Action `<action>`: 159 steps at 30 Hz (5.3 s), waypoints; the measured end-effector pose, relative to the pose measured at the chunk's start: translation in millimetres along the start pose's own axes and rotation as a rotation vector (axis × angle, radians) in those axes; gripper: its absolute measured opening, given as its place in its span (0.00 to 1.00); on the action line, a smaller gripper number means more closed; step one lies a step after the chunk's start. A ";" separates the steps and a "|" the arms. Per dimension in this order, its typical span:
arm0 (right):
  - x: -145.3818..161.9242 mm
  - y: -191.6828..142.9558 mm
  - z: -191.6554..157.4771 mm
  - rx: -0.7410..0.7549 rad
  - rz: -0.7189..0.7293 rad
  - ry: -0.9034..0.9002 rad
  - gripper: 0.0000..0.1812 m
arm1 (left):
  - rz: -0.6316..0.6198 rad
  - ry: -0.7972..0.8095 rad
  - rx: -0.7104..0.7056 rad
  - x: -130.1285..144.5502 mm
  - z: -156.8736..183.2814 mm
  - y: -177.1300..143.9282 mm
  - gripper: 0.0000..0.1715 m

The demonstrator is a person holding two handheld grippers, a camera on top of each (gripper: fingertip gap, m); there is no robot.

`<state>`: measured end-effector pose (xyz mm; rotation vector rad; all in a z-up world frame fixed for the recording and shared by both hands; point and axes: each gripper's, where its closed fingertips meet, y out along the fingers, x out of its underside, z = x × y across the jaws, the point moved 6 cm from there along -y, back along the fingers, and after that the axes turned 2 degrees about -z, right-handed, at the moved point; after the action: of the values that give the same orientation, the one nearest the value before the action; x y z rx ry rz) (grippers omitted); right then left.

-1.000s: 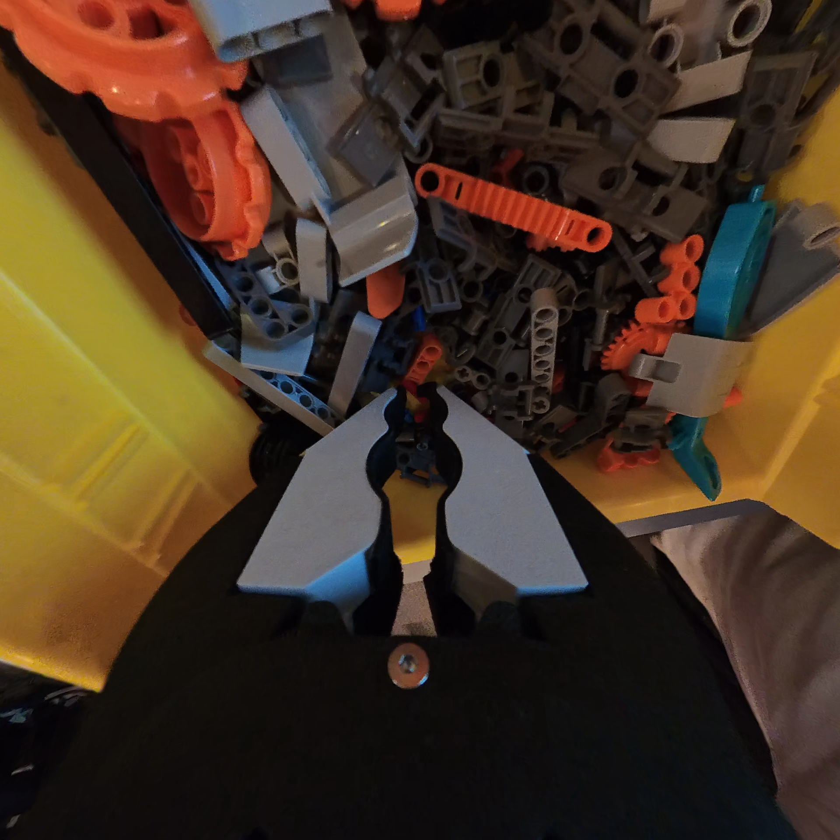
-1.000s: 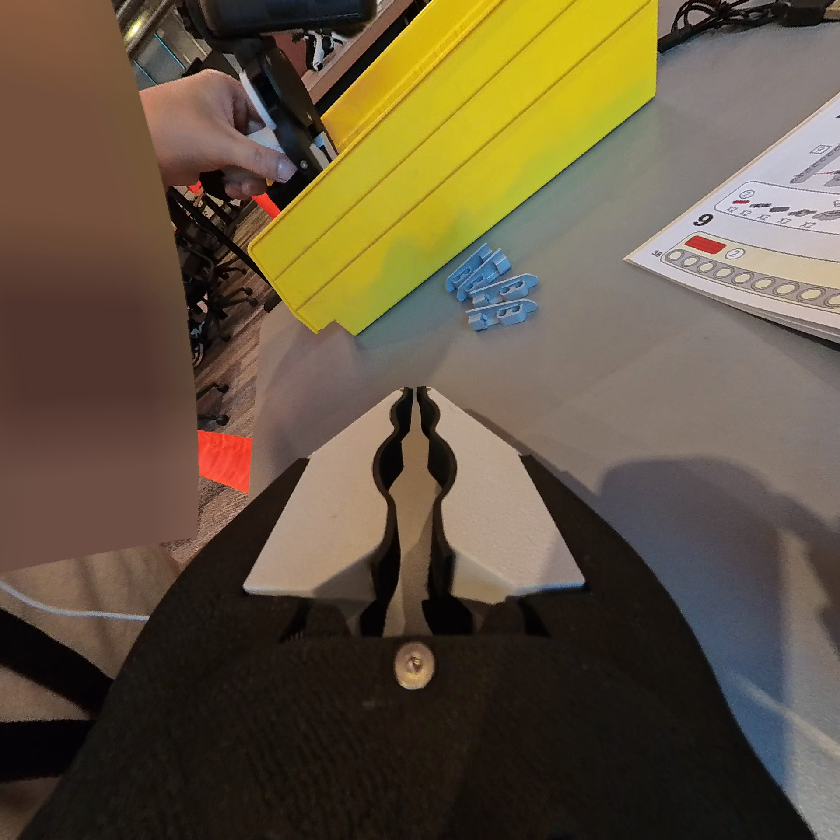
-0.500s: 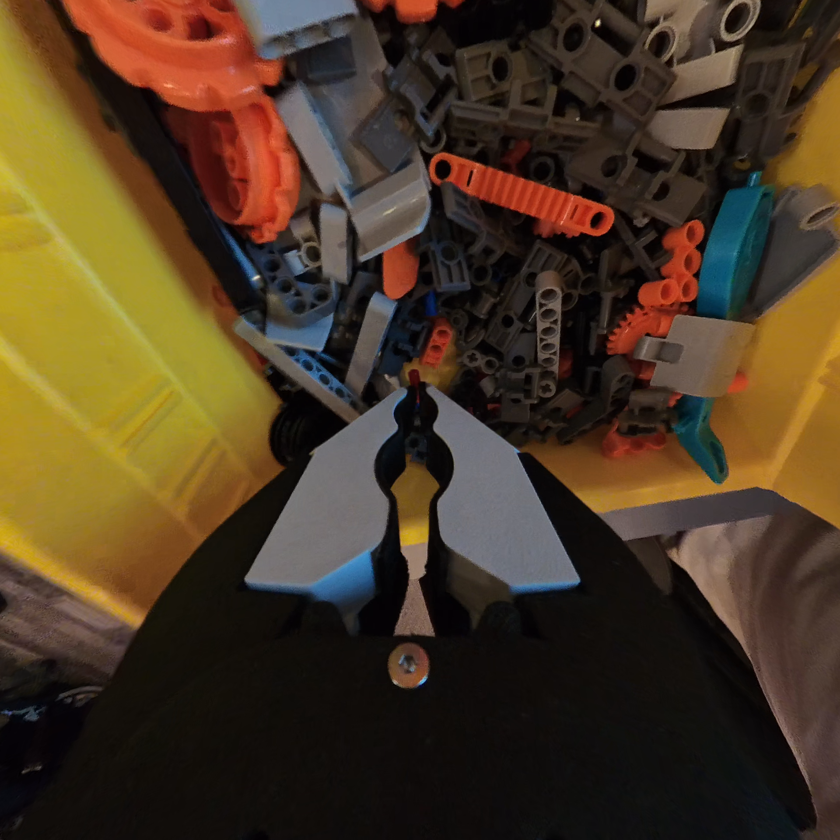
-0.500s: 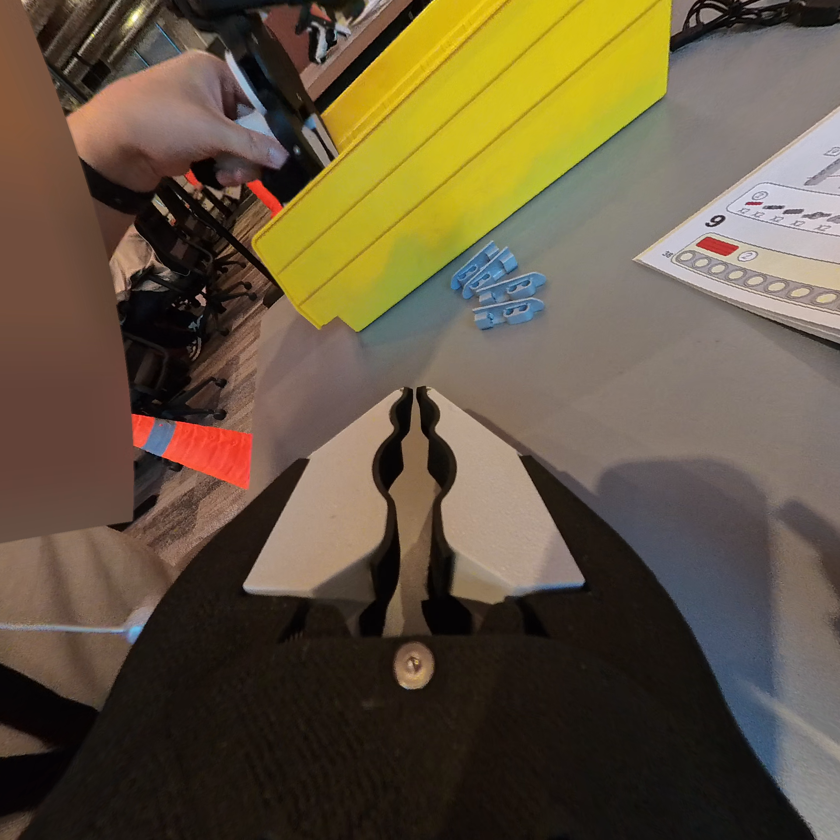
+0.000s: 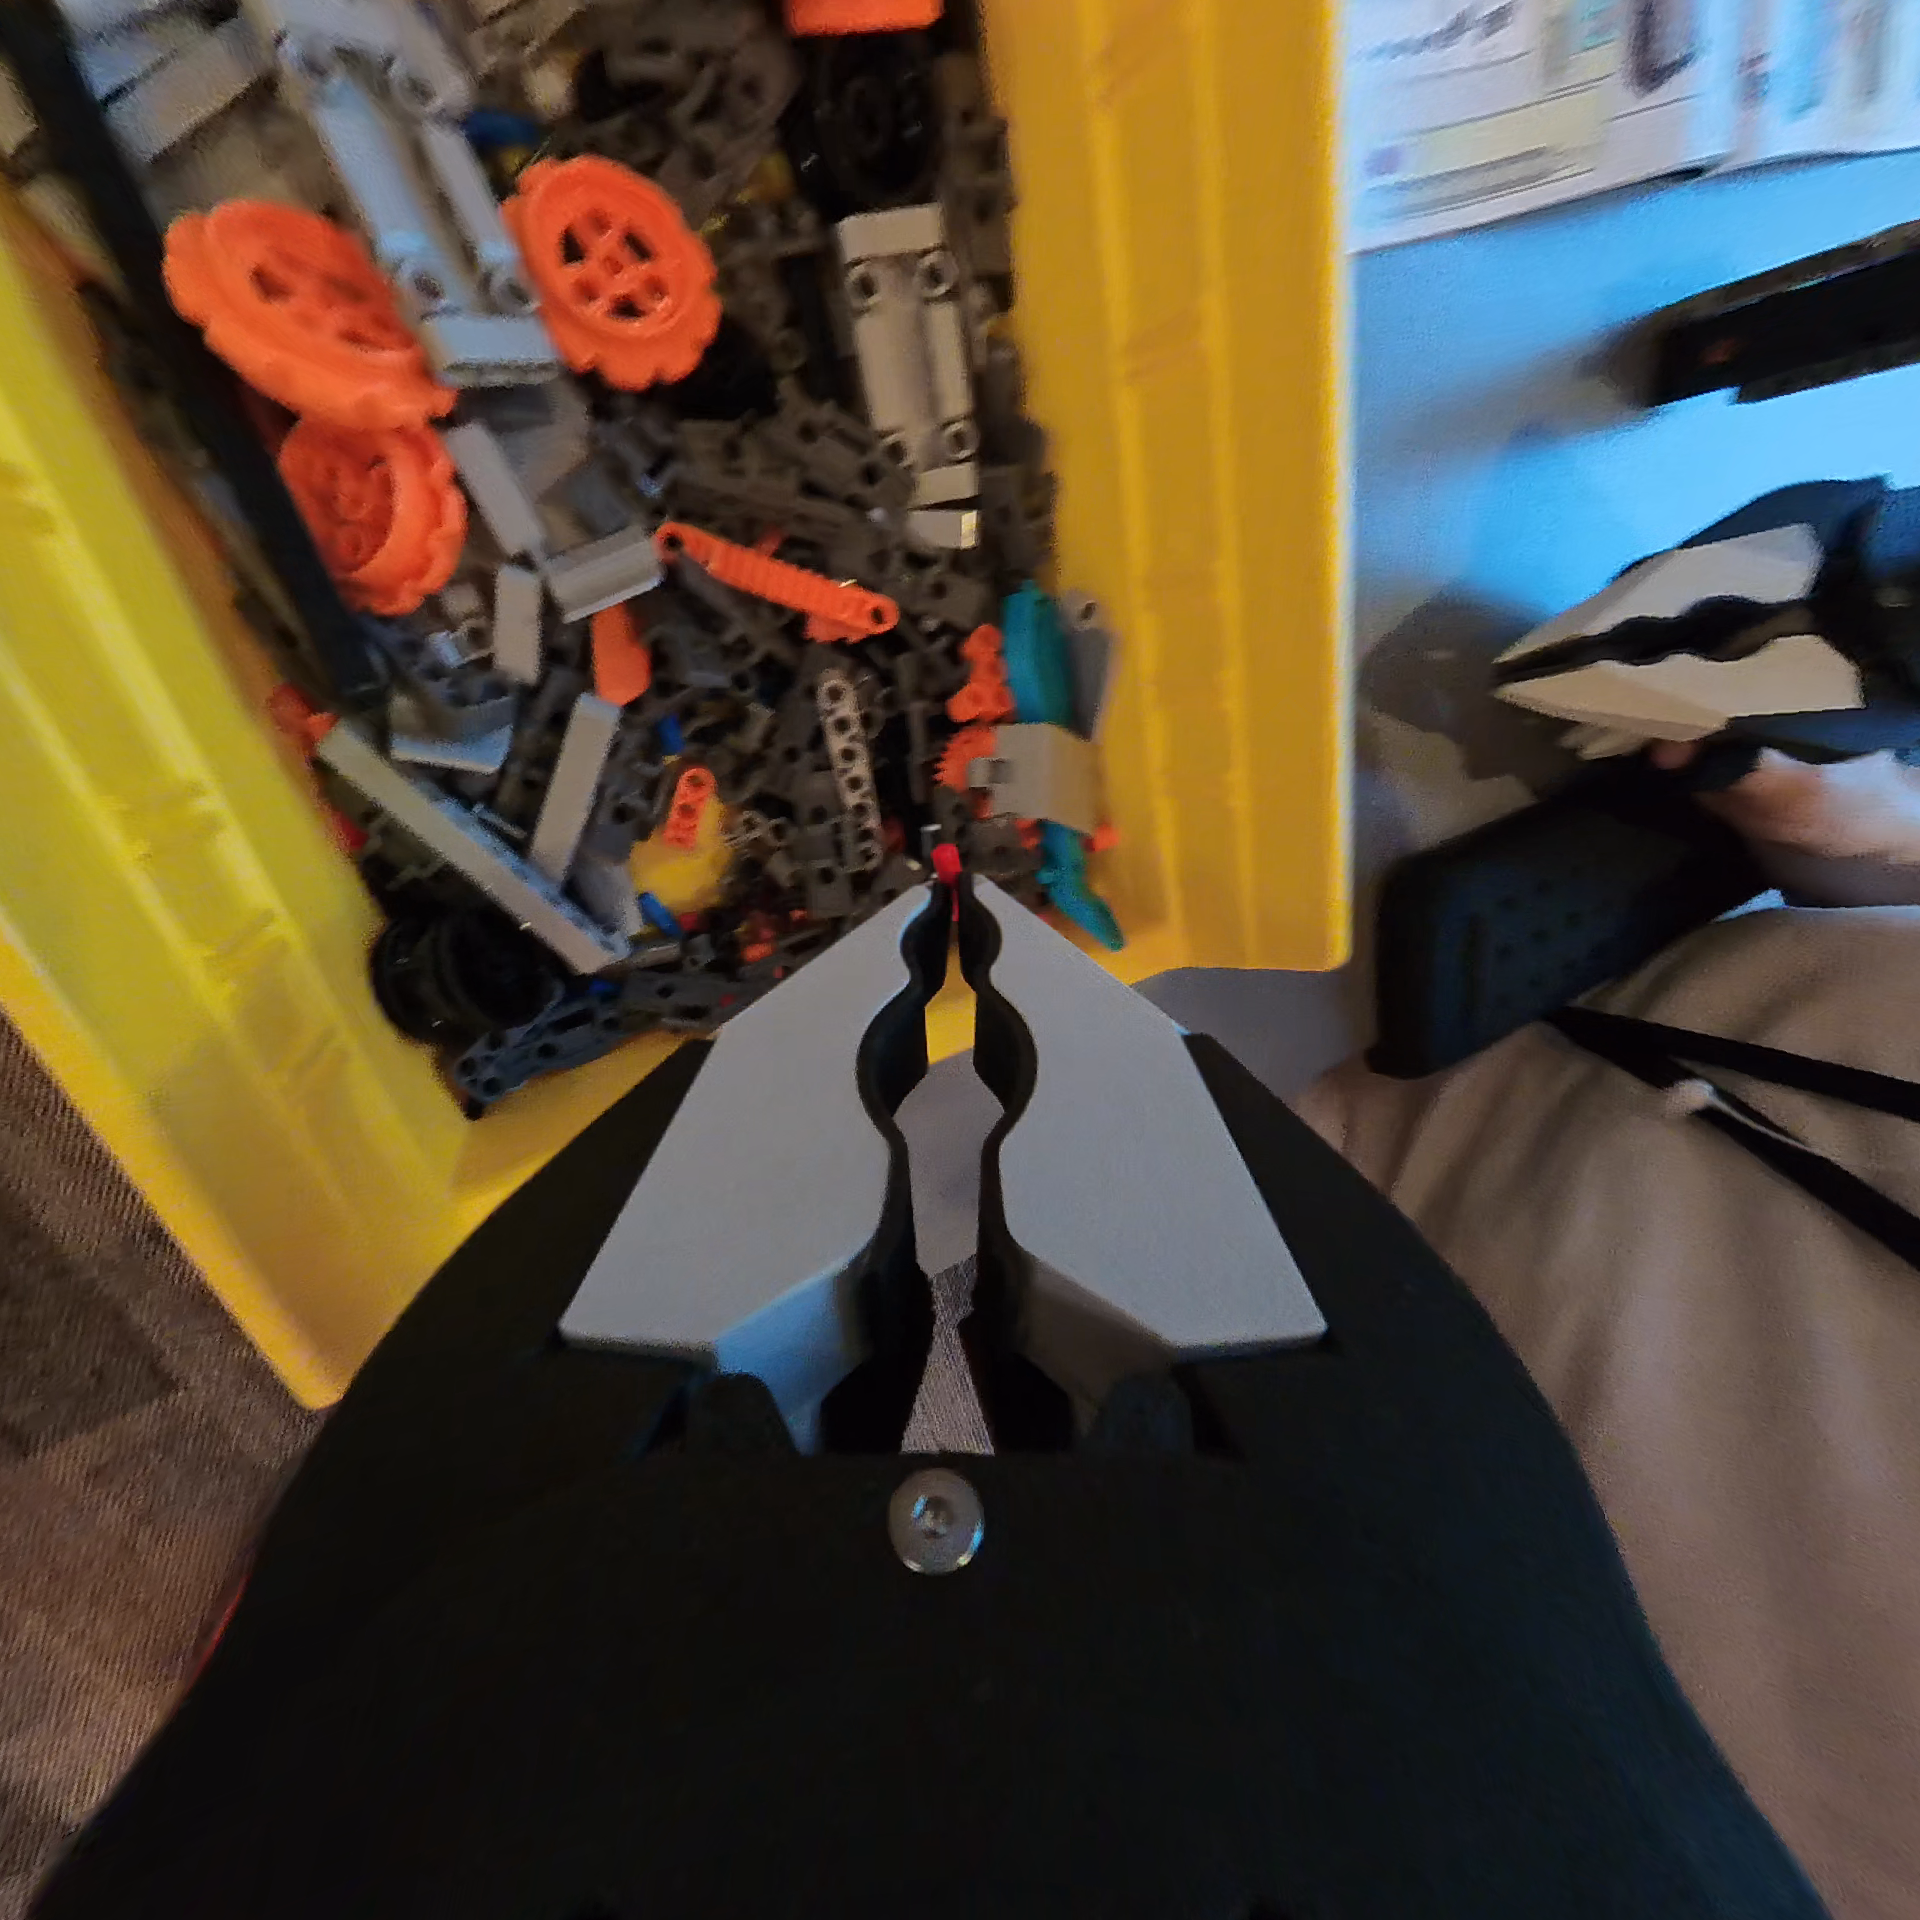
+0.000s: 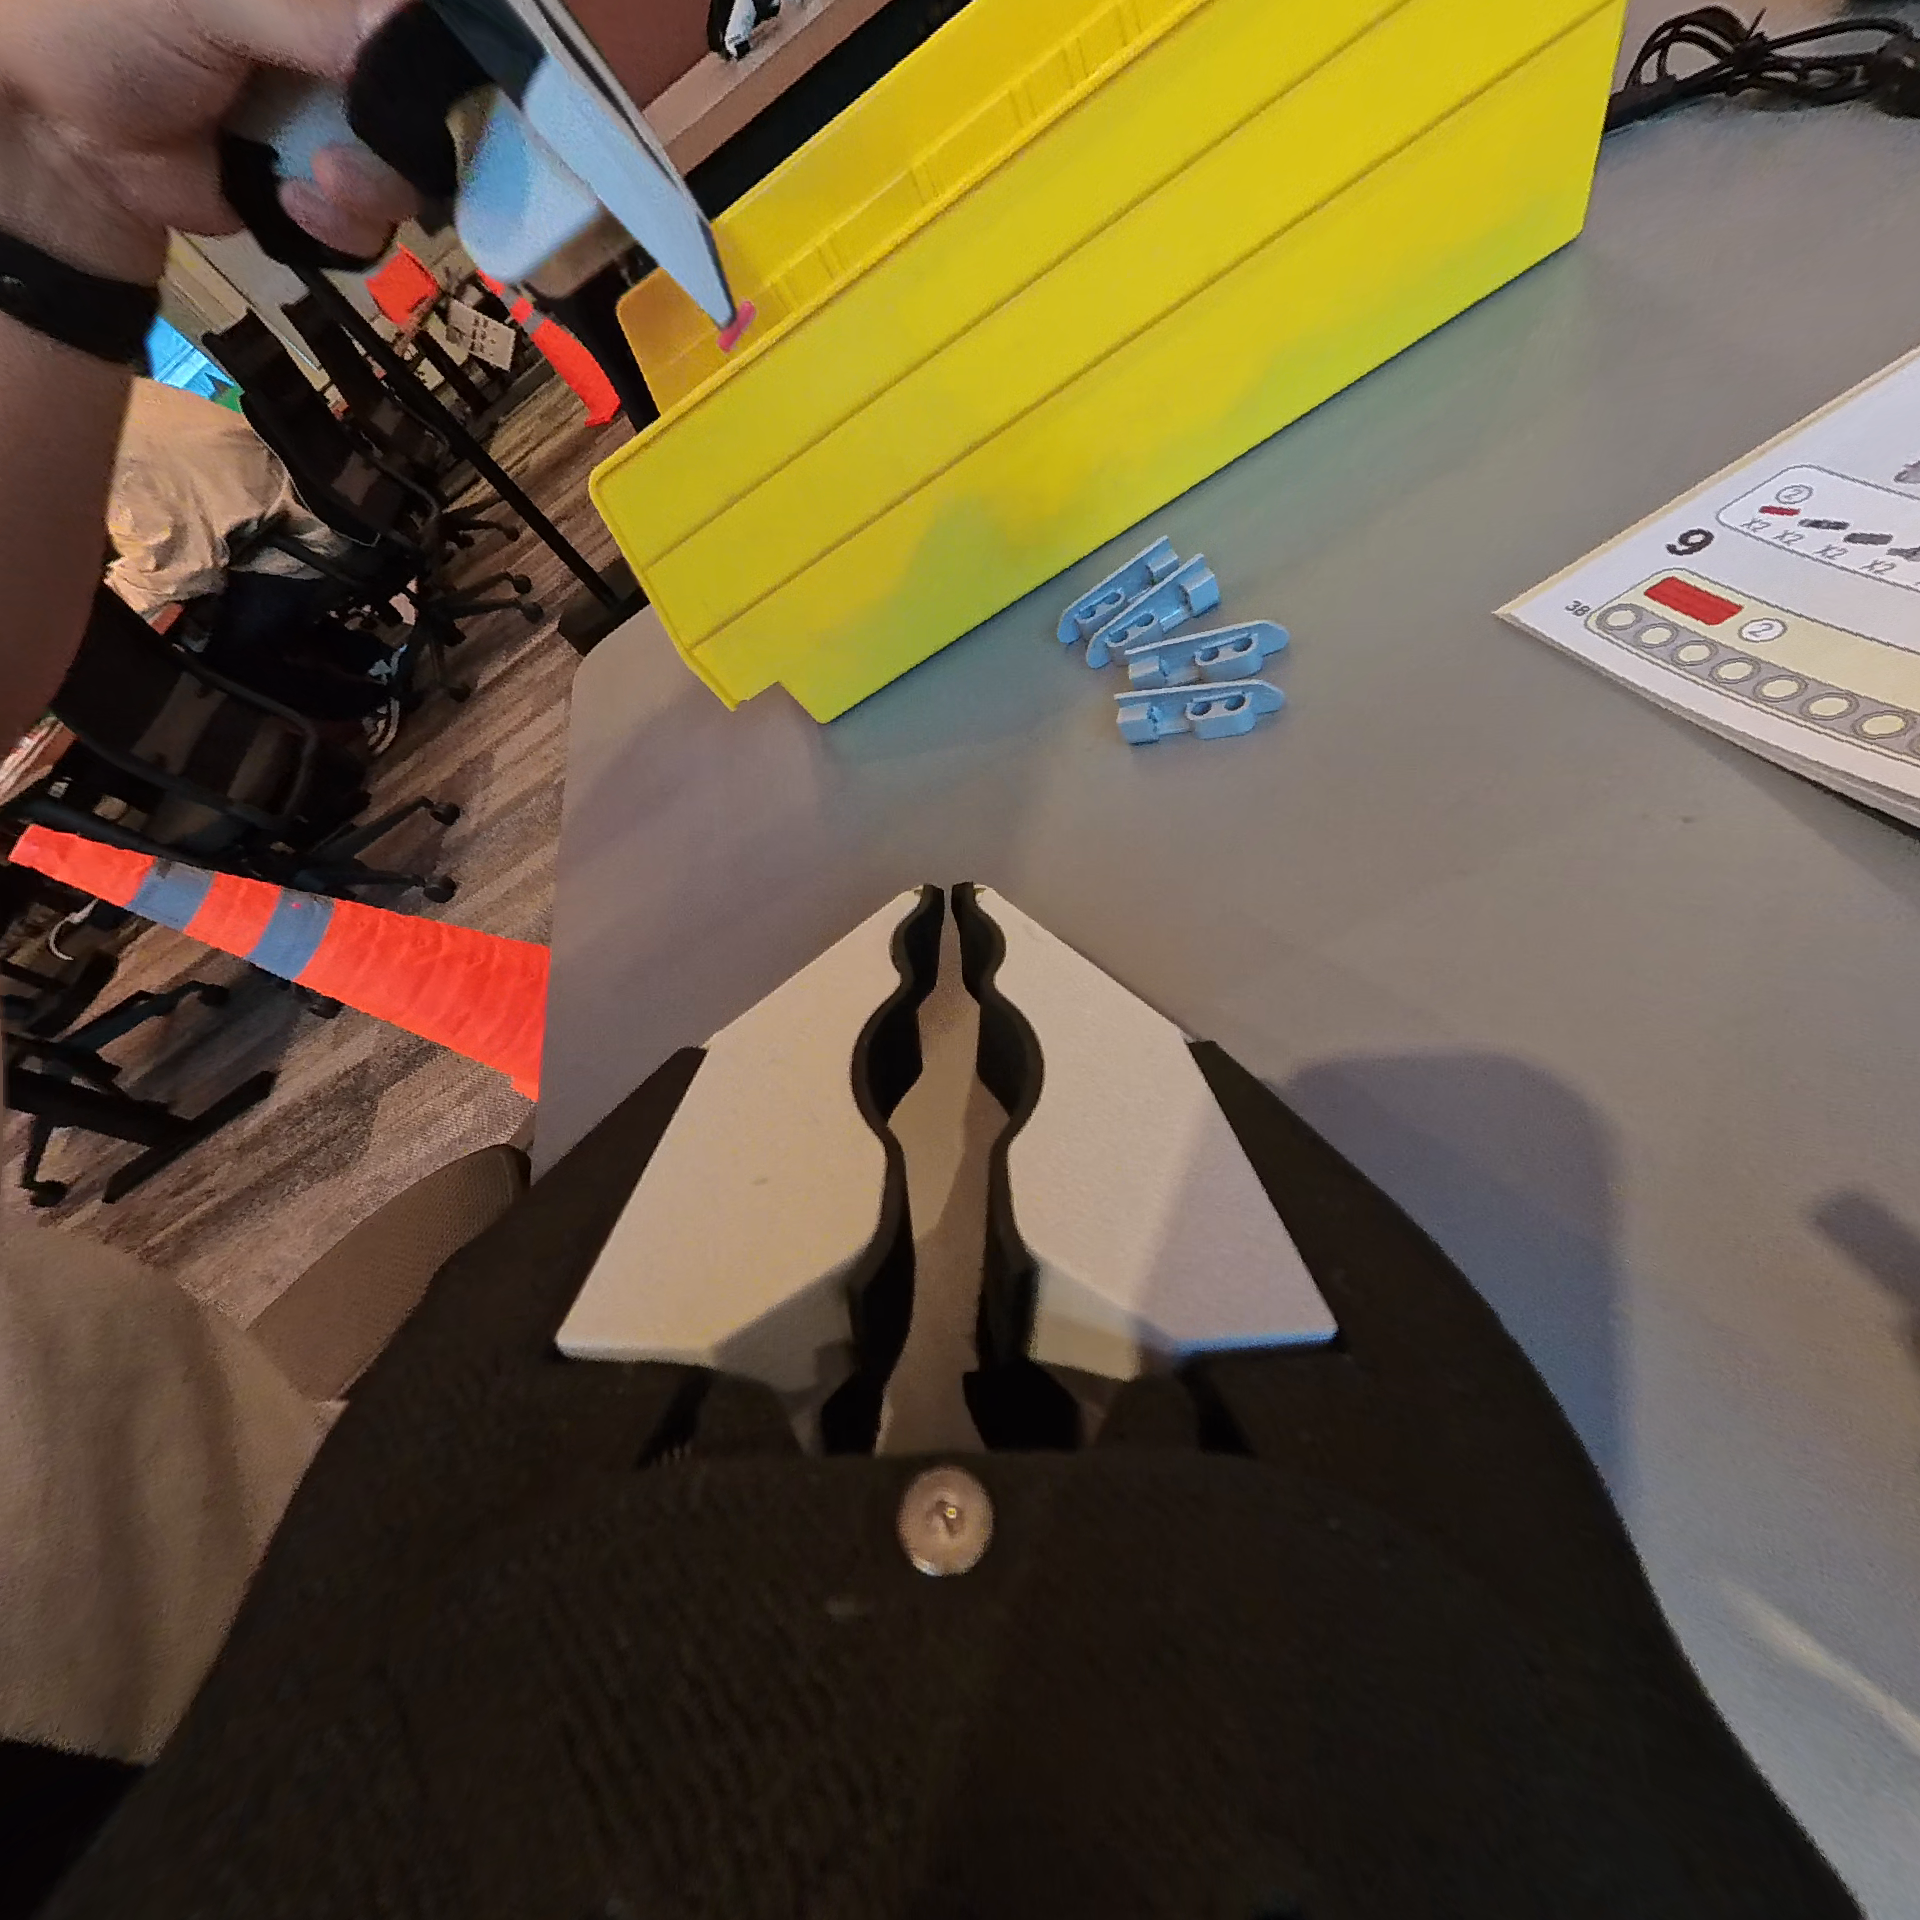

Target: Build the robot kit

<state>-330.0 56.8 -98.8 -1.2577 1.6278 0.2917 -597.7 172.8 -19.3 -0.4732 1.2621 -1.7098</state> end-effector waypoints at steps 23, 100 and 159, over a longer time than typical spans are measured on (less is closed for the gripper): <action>-24.5 -44.2 6.1 0.249 0.227 -0.124 0.00 | -0.116 0.383 -0.154 -74.8 156.5 132.2 0.00; -13.0 -14.5 5.0 0.069 0.130 -0.059 0.01 | -0.445 0.563 -0.303 12.8 -48.4 68.1 0.05; -6.7 -7.1 -1.7 0.019 0.076 -0.060 0.01 | -0.033 0.235 -0.201 -3.2 -42.1 34.6 0.03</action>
<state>-325.4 56.5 -90.0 -1.1640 1.6253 0.3573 -612.0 196.6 -66.3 -0.4201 1.6135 -1.7111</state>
